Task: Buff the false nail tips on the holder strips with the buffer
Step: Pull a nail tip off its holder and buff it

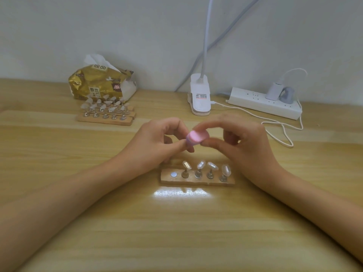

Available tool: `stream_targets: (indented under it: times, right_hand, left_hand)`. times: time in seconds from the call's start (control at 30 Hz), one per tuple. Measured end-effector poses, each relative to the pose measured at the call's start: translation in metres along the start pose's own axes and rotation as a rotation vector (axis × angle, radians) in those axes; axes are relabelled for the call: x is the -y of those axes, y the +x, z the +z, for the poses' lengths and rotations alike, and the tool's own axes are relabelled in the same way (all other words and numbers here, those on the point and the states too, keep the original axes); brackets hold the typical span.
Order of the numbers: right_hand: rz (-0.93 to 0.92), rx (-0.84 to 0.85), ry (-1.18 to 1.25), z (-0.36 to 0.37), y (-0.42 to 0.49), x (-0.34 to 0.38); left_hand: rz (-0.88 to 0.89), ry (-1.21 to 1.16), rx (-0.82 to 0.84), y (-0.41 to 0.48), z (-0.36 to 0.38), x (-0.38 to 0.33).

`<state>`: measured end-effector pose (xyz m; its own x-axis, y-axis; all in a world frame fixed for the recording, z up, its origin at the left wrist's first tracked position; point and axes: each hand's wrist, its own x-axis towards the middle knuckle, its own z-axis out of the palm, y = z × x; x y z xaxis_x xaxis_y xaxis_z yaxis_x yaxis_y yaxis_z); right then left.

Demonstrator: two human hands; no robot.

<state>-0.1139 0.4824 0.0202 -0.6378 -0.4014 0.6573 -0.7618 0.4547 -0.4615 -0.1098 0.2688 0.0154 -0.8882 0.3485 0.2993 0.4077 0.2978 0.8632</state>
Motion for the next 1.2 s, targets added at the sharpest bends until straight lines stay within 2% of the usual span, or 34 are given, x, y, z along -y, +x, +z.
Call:
stream_targets:
  times: [0.07, 0.17, 0.3, 0.4, 0.5, 0.63, 0.73, 0.83, 0.97, 1.07, 1.2]
  right_hand:
    - [0.059, -0.014, 0.038, -0.0013, 0.0009, -0.0012]
    - [-0.043, 0.014, 0.0, 0.0001, -0.0003, 0.0018]
    - [0.02, -0.037, 0.007, -0.0011, 0.0014, -0.0012]
    - [-0.103, 0.012, -0.055, 0.0024, -0.0004, 0.0012]
    - [0.019, -0.053, -0.021, -0.0009, 0.0014, -0.0042]
    - [-0.102, 0.0, -0.075, 0.0027, 0.0, -0.0013]
    - [0.002, -0.055, -0.042, 0.0005, 0.0018, -0.0034]
    - [-0.105, 0.001, -0.064, 0.0017, 0.0002, 0.0005]
    - [0.019, -0.069, -0.013, -0.0002, 0.0013, -0.0021]
    - [-0.079, -0.026, -0.071, 0.0014, -0.0002, 0.0008]
    - [0.005, -0.07, -0.047, -0.0003, 0.0017, -0.0003]
  left_hand:
    - [-0.008, -0.01, -0.005, 0.001, -0.0003, 0.0005]
    - [0.004, -0.004, 0.003, 0.0003, -0.0002, 0.0005]
    - [0.001, -0.005, -0.008, 0.0007, -0.0003, 0.0021]
    - [-0.001, 0.003, -0.019, 0.0004, -0.0002, 0.0021]
    - [-0.006, -0.008, -0.027, 0.0012, -0.0004, 0.0024]
    - [0.005, -0.008, -0.007, -0.0005, -0.0004, -0.0003]
    - [-0.005, -0.006, -0.009, 0.0005, -0.0004, 0.0008]
    - [-0.005, -0.001, -0.01, -0.0005, -0.0006, 0.0007]
    - [0.0, 0.016, 0.006, -0.0002, -0.0009, 0.0009]
    - [0.007, 0.015, 0.008, -0.0013, -0.0008, 0.0003]
    - [0.004, 0.012, 0.002, -0.0001, -0.0008, 0.0006]
